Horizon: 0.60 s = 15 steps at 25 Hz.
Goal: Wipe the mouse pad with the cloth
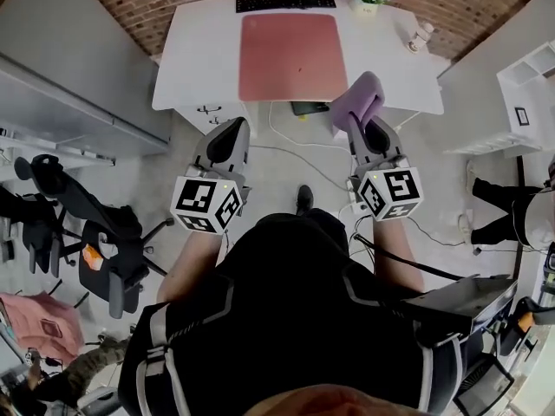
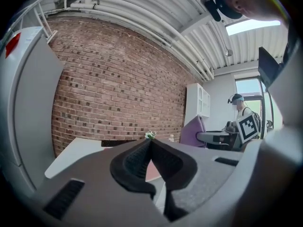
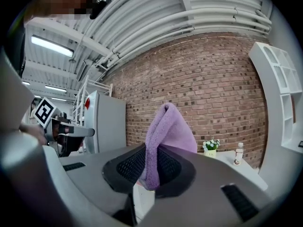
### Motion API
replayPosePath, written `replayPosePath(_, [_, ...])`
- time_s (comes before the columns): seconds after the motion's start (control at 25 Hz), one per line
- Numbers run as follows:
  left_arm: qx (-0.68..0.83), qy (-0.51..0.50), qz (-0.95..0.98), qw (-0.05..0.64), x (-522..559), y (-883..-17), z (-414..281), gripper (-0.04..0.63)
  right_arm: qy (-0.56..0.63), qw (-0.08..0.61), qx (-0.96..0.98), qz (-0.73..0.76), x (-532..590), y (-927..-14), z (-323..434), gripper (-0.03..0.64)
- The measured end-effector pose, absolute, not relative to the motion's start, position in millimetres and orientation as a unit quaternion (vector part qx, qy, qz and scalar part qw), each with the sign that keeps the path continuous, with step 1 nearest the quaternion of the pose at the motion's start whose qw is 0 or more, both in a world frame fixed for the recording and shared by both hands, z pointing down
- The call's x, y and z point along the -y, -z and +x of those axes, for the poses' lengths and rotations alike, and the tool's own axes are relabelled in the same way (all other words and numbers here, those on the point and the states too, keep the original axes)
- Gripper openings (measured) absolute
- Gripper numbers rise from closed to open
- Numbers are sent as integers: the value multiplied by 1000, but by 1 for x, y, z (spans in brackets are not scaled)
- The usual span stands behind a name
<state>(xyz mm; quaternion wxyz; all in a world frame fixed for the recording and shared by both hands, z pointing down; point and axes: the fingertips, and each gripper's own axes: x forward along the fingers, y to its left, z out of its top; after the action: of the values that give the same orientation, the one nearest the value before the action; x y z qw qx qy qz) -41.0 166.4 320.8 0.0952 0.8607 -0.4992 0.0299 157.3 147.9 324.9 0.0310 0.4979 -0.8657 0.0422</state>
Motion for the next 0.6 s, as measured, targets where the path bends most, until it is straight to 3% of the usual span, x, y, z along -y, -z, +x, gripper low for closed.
replayPosePath(0.6, [522,-54,844,109,-83,-337,25,5,-55,34,884,464,-66,-346,223,54])
